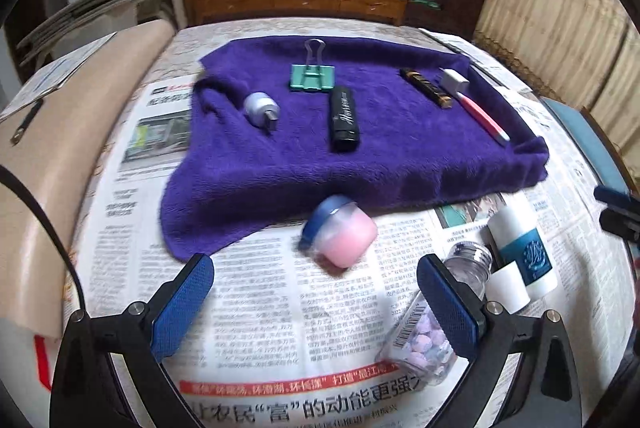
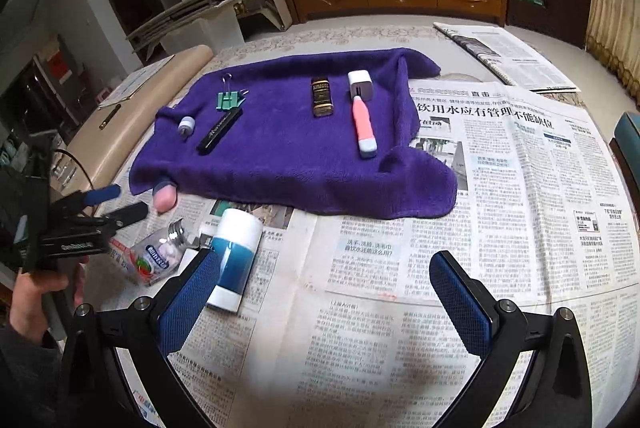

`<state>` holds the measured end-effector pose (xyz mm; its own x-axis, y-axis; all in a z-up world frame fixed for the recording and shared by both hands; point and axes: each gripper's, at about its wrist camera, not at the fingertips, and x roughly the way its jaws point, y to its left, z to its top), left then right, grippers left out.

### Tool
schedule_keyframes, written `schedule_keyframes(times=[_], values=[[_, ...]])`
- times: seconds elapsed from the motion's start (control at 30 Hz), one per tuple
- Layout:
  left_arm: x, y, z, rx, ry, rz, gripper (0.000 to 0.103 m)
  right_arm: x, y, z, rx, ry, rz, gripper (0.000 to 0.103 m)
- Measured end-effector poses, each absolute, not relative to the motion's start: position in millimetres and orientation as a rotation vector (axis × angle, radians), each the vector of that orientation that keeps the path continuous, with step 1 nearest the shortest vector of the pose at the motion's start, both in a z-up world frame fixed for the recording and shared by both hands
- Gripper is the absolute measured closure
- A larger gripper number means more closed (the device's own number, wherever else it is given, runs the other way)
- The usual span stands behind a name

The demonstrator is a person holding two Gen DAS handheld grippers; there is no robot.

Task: Organize rigid objects
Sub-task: 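Grasp the pink lidded jar with the left tool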

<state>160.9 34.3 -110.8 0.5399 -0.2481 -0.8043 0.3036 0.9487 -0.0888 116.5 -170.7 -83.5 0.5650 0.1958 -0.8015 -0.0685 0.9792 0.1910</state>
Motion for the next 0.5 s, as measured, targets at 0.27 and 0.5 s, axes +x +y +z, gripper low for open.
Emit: schedule_keyframes(times=[0.27, 0.5], values=[[173.8, 28.7, -122.4, 0.167, 0.95, -0.446, 0.012, 109.8, -173.9, -79.9, 0.143, 0.944, 0.145, 0.0], [176.3, 25.1, -118.5, 0.21, 0.91, -0.531, 0.028, 110.3, -178.1, -77.6, 0.139, 0.946, 0.138, 0.0]])
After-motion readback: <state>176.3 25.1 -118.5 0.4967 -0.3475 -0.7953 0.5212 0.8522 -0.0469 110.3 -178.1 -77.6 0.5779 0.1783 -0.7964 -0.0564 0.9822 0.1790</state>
